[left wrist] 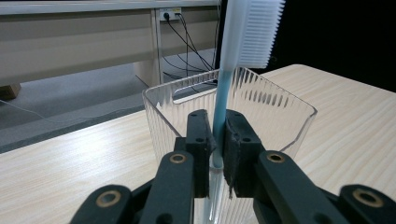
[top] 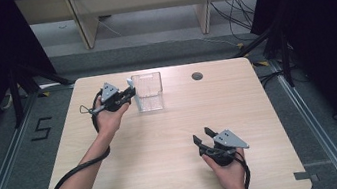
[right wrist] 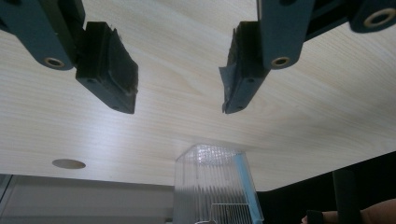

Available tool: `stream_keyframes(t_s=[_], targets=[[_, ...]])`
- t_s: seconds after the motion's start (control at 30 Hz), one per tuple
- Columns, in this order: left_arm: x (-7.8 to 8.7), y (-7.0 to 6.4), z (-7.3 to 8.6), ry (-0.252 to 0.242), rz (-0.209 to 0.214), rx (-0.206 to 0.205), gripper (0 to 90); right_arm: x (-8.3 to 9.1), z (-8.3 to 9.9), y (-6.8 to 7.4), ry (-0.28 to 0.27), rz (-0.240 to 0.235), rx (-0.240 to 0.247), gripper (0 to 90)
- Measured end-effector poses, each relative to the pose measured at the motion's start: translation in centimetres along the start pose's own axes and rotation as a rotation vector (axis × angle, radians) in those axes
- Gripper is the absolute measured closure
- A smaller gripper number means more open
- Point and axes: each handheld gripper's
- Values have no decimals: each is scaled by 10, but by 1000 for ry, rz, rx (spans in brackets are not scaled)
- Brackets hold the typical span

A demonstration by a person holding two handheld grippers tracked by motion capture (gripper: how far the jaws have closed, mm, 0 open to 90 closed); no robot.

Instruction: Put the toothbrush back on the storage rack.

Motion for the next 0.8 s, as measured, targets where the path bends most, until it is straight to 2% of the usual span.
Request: stream_keyframes(t_s=[0.4, 0.47, 0.6, 0.8], targets=[[2, 1, 3, 2, -9, 1, 728, 0, 0, 0, 2, -3, 1, 454], [3, 2, 4, 8, -4, 3, 703, 0, 0, -2, -4, 6, 22, 454], [4, 3, 5, 3, -4, 12, 667, -1, 0, -1, 0, 4, 8, 454], [6, 3, 4, 4, 1, 19, 592, 0, 0, -2, -2, 16, 27, 454]])
Point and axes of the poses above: each handheld gripper's, and its own axes: x roughly backward along the jaws, z roughly out of its underside, y roughly to its left, and after that the axes turned 2 degrees about x, right-handed
